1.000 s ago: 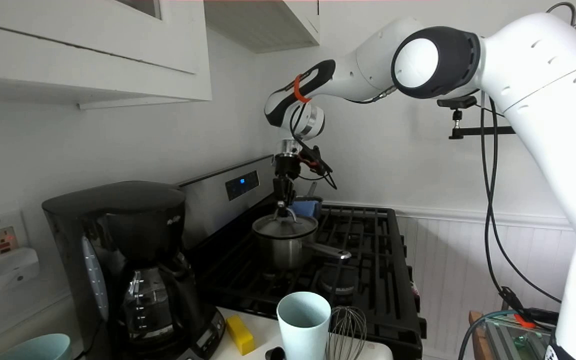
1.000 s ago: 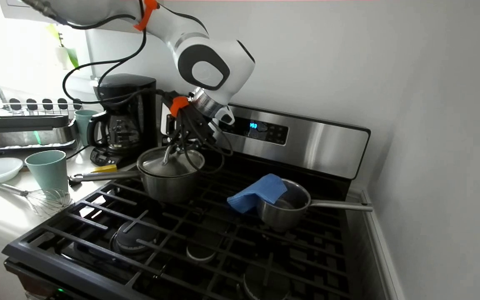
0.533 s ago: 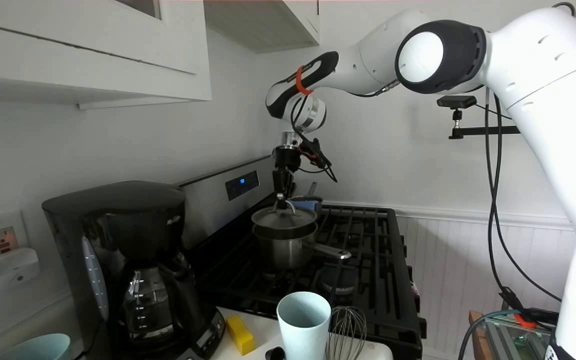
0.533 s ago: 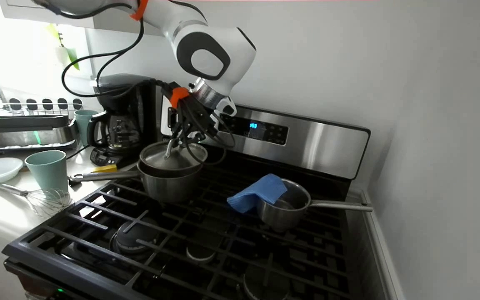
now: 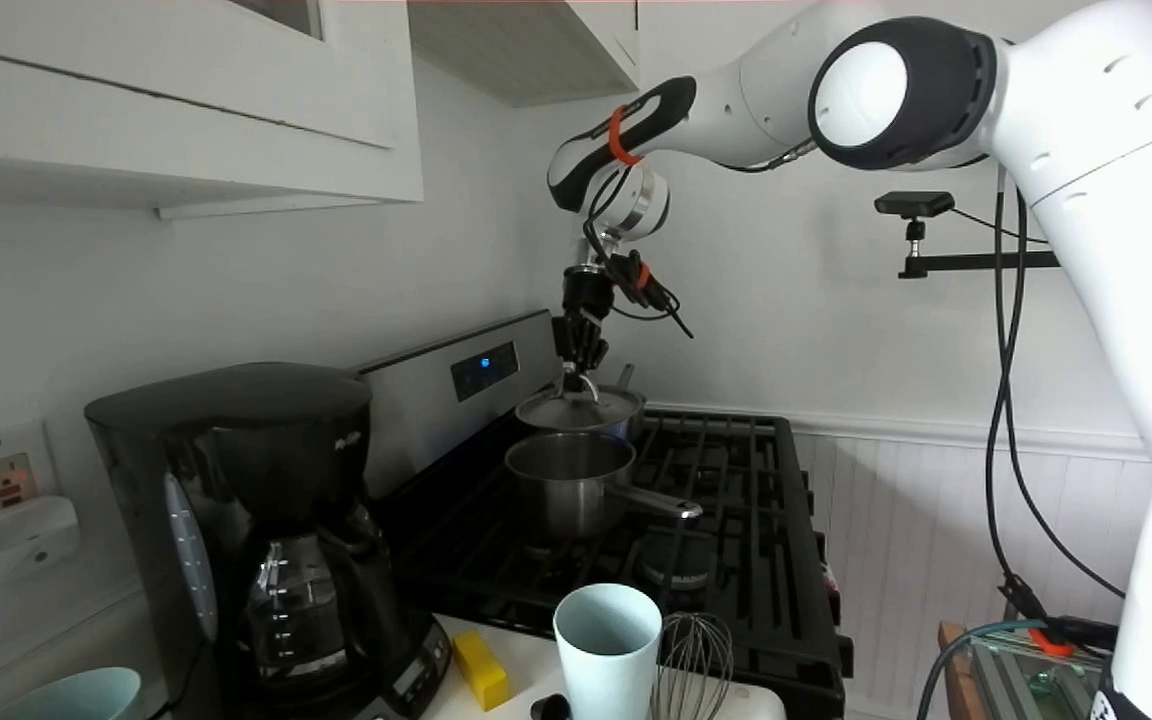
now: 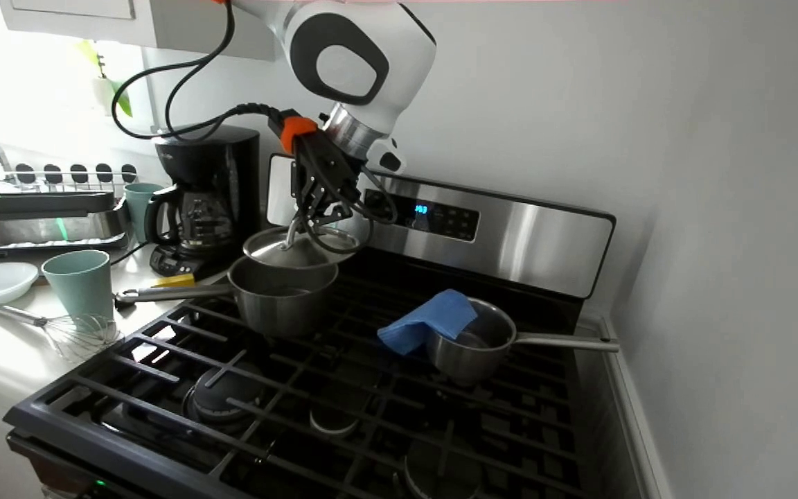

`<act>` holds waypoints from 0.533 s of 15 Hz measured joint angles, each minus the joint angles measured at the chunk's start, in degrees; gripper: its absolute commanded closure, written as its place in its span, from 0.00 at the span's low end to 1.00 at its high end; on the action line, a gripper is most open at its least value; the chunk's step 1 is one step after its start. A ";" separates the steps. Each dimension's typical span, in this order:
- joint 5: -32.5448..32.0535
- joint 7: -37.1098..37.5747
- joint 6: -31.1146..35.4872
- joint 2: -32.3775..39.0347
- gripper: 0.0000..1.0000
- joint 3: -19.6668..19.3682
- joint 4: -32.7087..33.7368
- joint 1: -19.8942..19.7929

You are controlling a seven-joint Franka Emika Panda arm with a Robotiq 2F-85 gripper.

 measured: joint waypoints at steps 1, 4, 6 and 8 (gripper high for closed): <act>0.00 -0.02 0.00 0.18 0.85 0.06 0.00 0.00; 0.00 -0.02 0.00 0.62 0.85 0.21 0.00 0.03; 0.00 -0.02 0.00 0.67 0.96 0.22 0.00 0.03; 0.00 -0.02 0.00 0.71 0.96 0.22 0.00 0.02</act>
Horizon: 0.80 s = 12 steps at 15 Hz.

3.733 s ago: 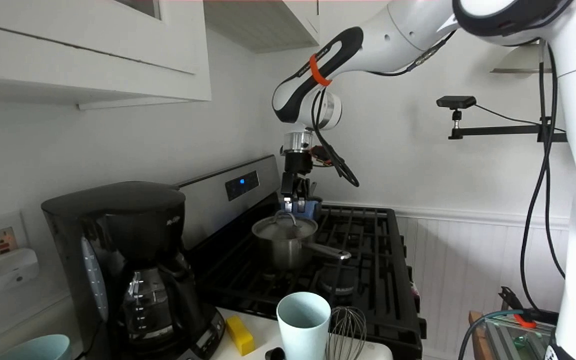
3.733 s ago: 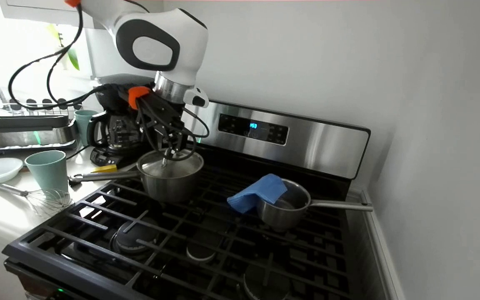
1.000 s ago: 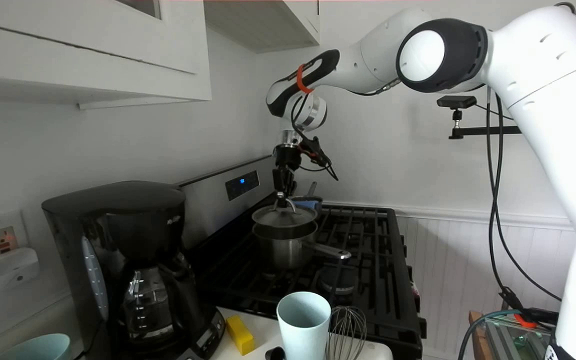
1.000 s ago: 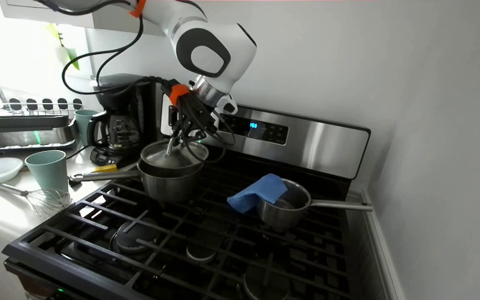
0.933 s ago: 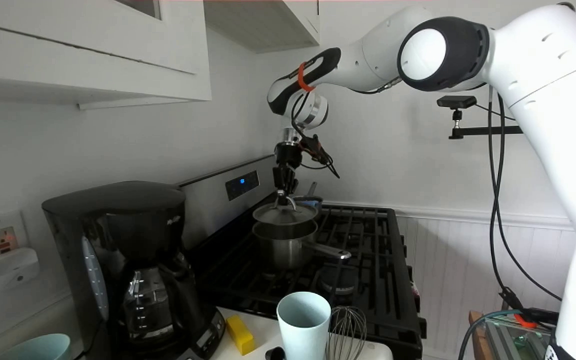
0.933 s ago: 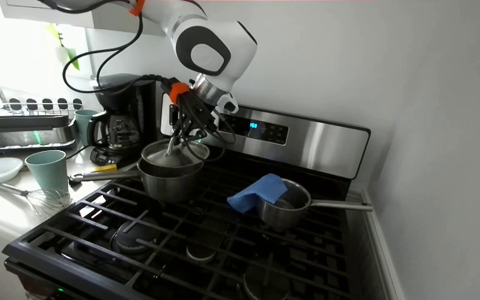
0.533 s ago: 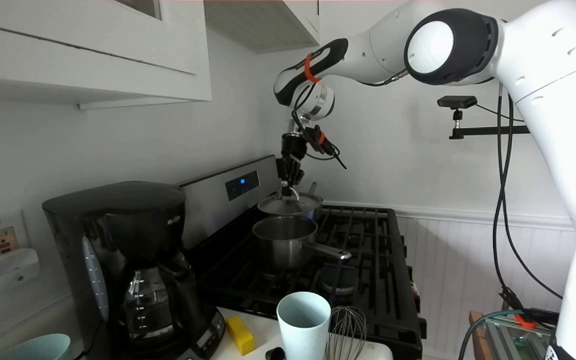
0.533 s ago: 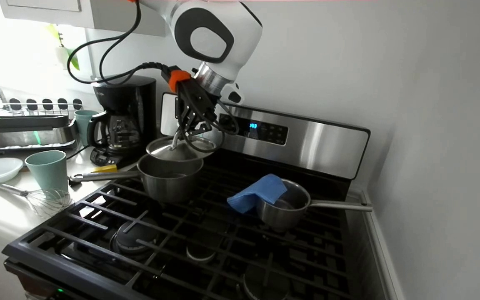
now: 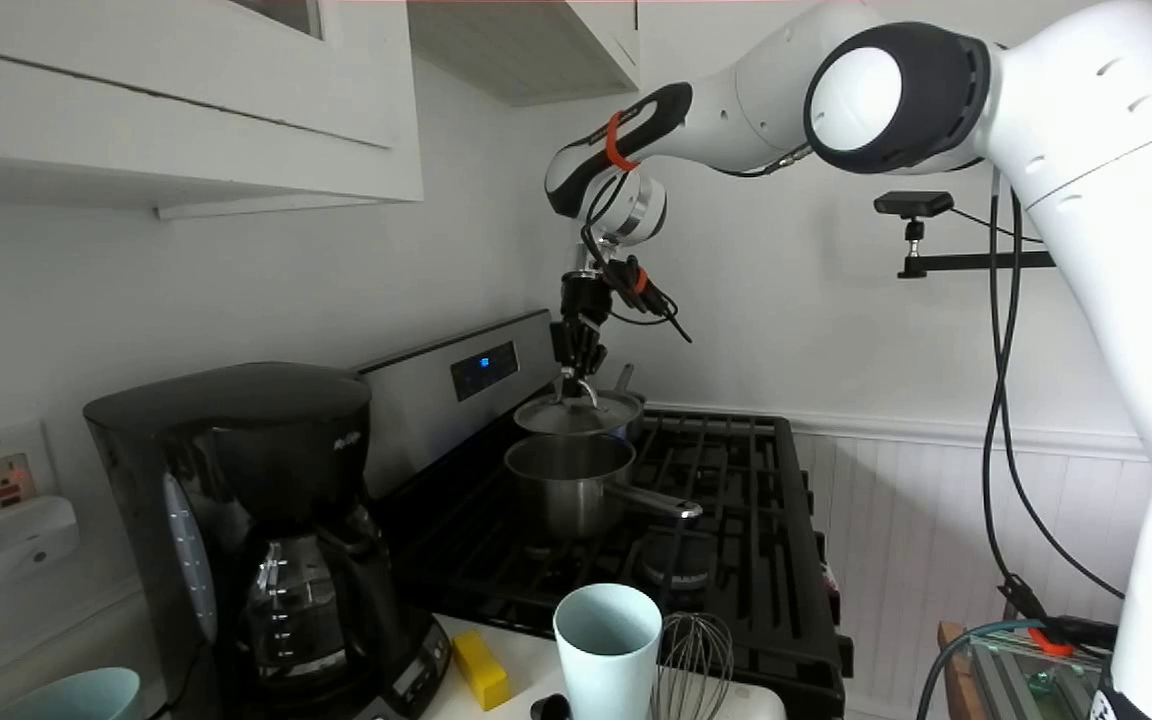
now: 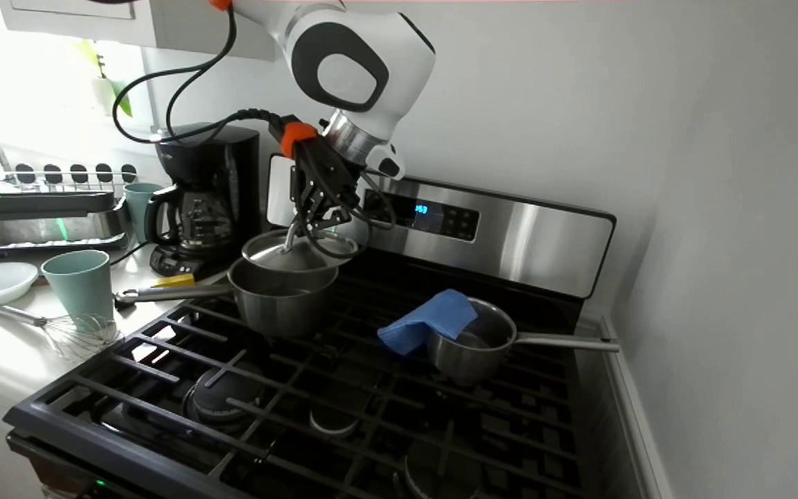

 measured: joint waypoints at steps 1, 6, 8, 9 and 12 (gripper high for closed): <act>0.00 0.00 0.04 0.10 0.96 -0.03 -0.01 -0.05; 0.23 -0.30 0.05 -0.20 0.96 -0.58 0.04 -2.92; 0.66 -0.90 0.03 -0.79 0.96 -0.93 -0.15 -4.95; 1.00 -1.26 -0.01 -1.10 0.96 -1.16 -0.38 -5.99; 2.45 -3.53 -0.38 -1.70 0.96 -1.59 -1.40 -9.24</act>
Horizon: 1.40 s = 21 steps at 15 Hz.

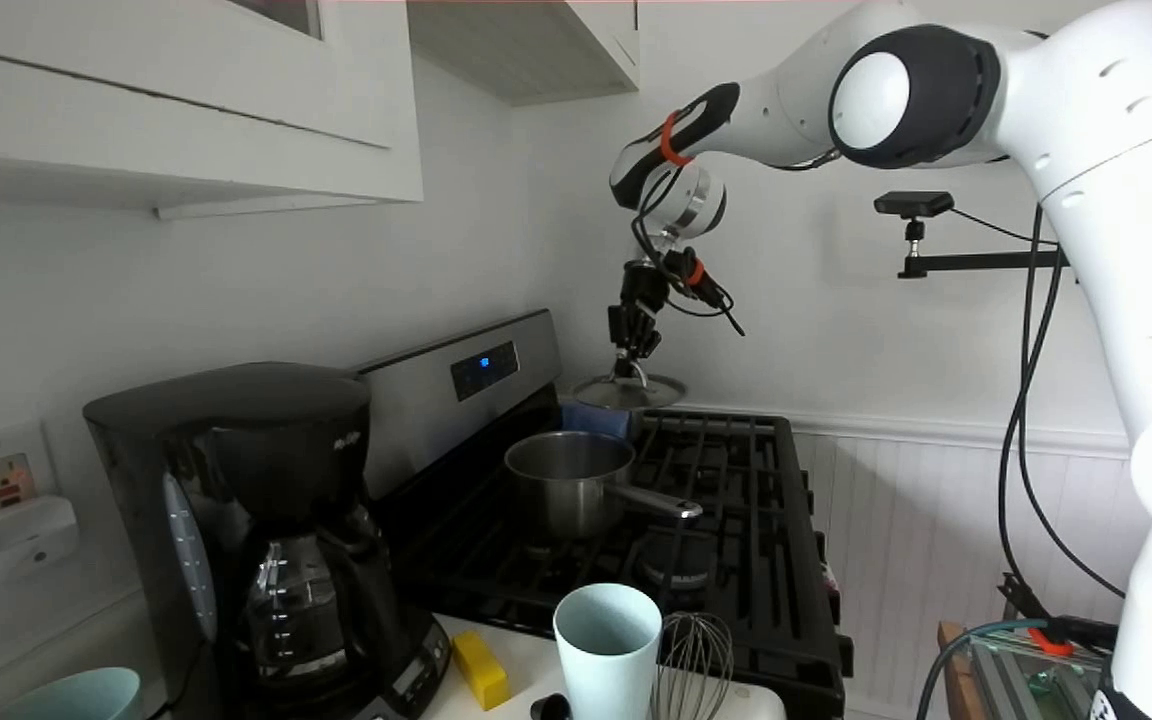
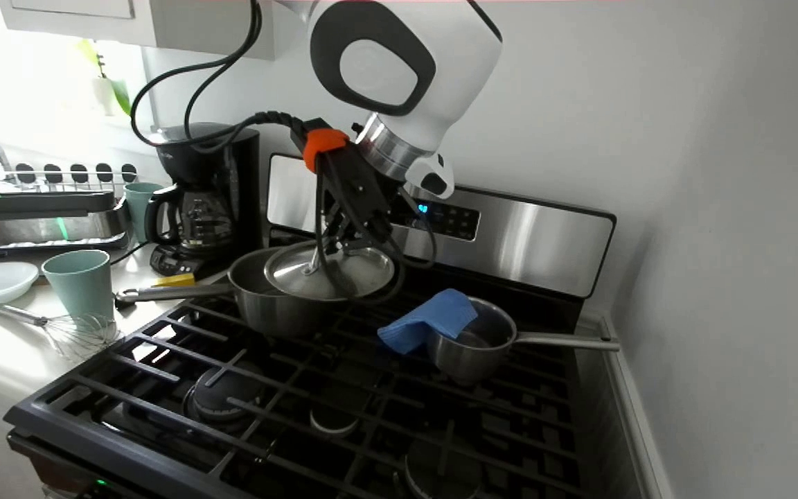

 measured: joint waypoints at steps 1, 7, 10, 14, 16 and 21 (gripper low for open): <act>0.68 -1.03 -0.05 -0.02 0.96 -0.05 -0.23 -1.05; 3.40 -7.48 -0.33 0.47 0.96 -0.12 -2.30 -6.86; 3.90 -8.29 -0.32 1.49 0.96 -0.14 -2.77 -9.16; 4.94 -6.74 3.10 3.86 0.96 -0.18 -2.78 -11.10; 5.85 -4.83 6.64 5.37 0.96 -0.18 -2.75 -11.49; 6.42 -2.00 10.57 8.59 0.96 -0.06 -2.07 -11.89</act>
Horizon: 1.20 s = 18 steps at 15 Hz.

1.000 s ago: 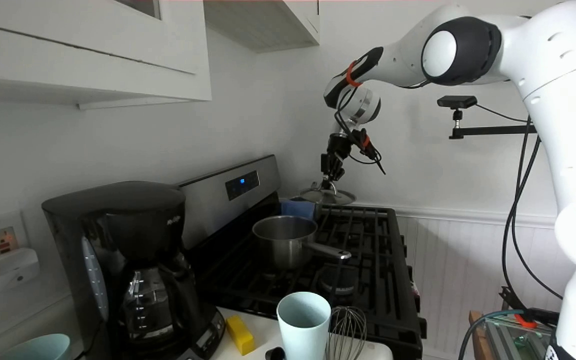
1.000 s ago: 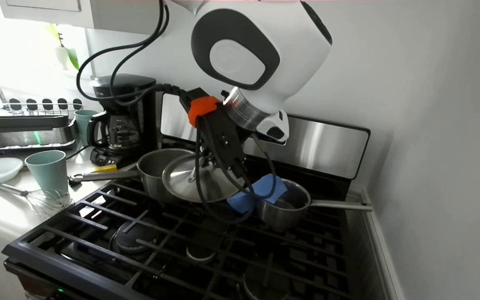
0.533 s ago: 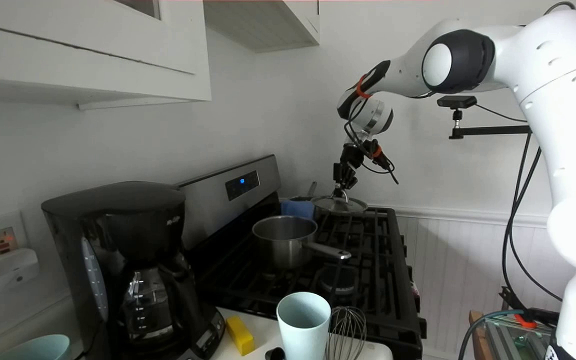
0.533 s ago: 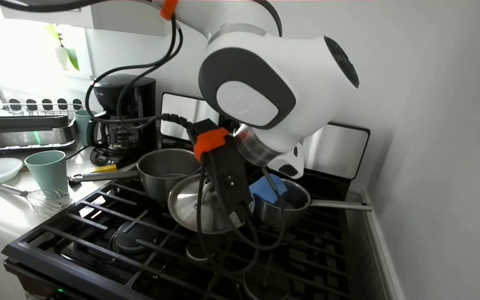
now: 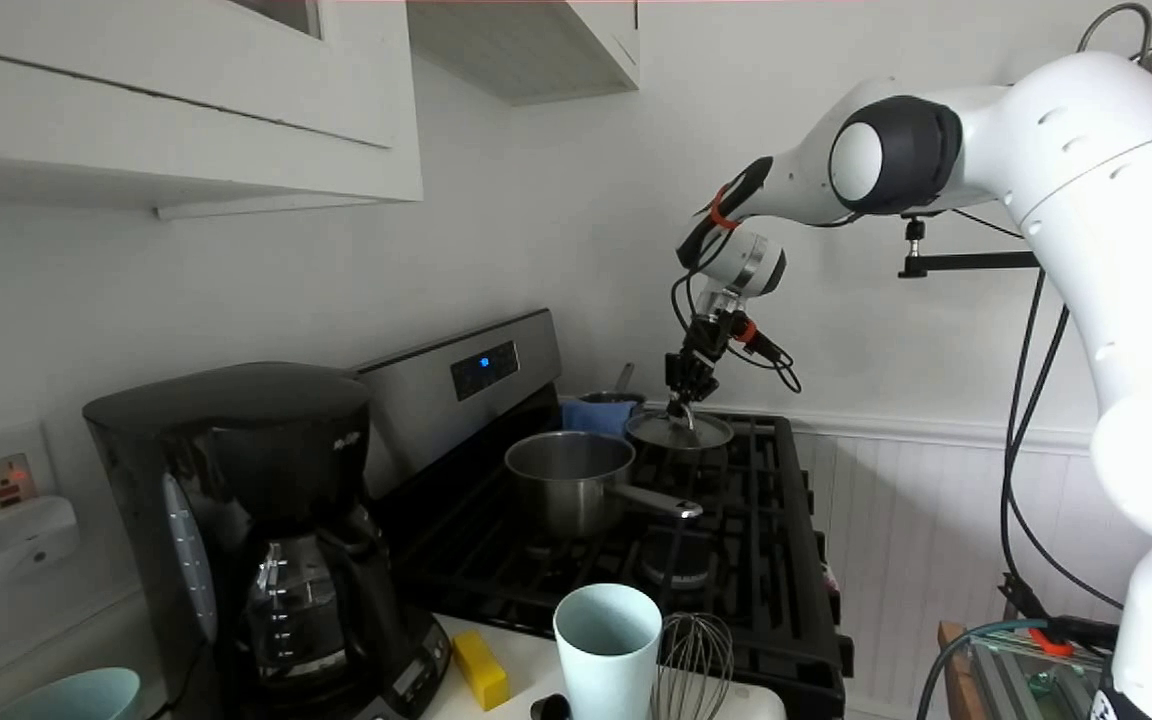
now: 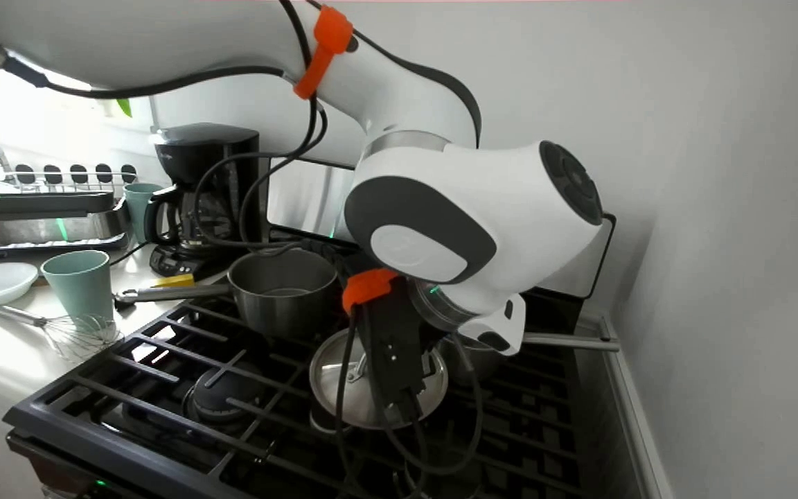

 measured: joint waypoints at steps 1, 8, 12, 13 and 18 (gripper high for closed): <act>-0.01 0.41 0.26 0.52 0.96 0.00 0.16 -0.12; -0.10 3.51 4.50 3.74 0.96 -0.01 1.83 -1.49; -0.23 5.27 5.74 5.28 0.96 0.02 2.82 -2.35; -0.24 5.65 5.83 5.69 0.96 0.03 3.06 -2.45; -0.27 7.06 5.78 7.57 0.55 0.41 4.59 -2.95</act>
